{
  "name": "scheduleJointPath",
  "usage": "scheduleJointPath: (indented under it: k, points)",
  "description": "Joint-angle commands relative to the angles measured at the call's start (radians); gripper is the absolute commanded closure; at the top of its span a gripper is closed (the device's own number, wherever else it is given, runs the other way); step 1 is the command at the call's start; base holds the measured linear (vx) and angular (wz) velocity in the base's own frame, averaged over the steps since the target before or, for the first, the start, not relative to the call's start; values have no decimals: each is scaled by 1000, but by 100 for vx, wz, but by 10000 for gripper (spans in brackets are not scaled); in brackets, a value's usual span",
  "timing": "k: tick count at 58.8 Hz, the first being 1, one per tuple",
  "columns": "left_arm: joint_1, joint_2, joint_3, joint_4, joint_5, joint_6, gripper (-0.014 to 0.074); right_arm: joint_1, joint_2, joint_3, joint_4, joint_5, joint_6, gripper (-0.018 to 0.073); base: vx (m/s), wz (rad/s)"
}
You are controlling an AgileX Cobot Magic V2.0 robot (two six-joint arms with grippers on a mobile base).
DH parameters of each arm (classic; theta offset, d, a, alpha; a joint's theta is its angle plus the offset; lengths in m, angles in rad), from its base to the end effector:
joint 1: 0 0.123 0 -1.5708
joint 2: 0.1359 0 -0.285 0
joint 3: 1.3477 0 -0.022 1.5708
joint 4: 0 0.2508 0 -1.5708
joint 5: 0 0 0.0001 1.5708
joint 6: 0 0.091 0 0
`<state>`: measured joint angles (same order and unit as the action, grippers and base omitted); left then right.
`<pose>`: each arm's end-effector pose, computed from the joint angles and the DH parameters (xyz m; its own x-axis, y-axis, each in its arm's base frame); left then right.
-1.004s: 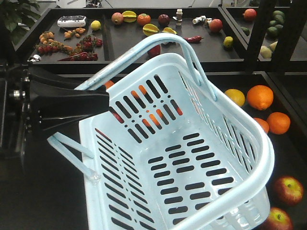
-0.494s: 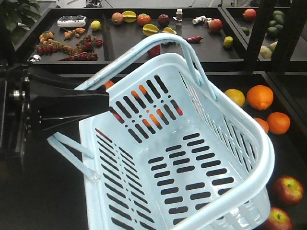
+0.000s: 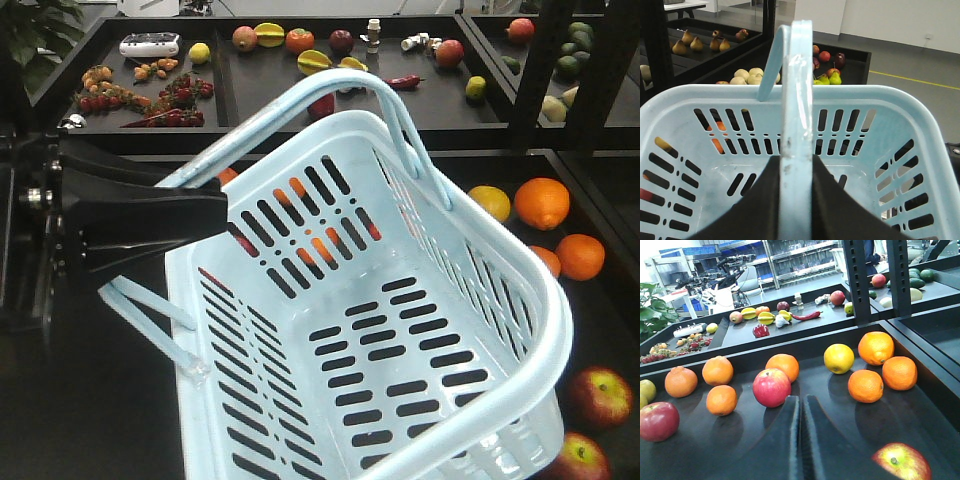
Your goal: Pick three apples into basket with both arms
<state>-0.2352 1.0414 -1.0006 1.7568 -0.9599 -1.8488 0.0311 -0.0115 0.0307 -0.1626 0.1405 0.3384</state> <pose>0.1707 -0.1162 0.4085 -0.1690 0.0643 -0.9835 0.9109 0.3913 -0.1310 0.0567 -0.0003 0.1908 -0.0710 0.1743 -0.9821 0.0041 0.9847 0.1744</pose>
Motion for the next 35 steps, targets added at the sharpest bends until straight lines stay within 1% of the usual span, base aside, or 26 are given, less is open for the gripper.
scheduleJointPath:
  k: [1,11,21,28,35]
  points:
    - [-7,-22,-30,18,28,-10,602,-6,-12,11,-14,-72,-9,564,0,0]
    - [-7,-22,-30,18,26,-10,602,-6,-12,11,-14,-72,-9,564,0,0]
    - [-7,-19,-30,5,60,-7,602,-6,-12,11,-14,-72,-9,564,0,0]
    - [-7,0,-31,10,125,22,602,-6,-12,11,-14,-72,-9,564,0,0]
    - [-7,47,-33,4,172,93,602,-6,-12,11,-14,-72,-9,564,0,0]
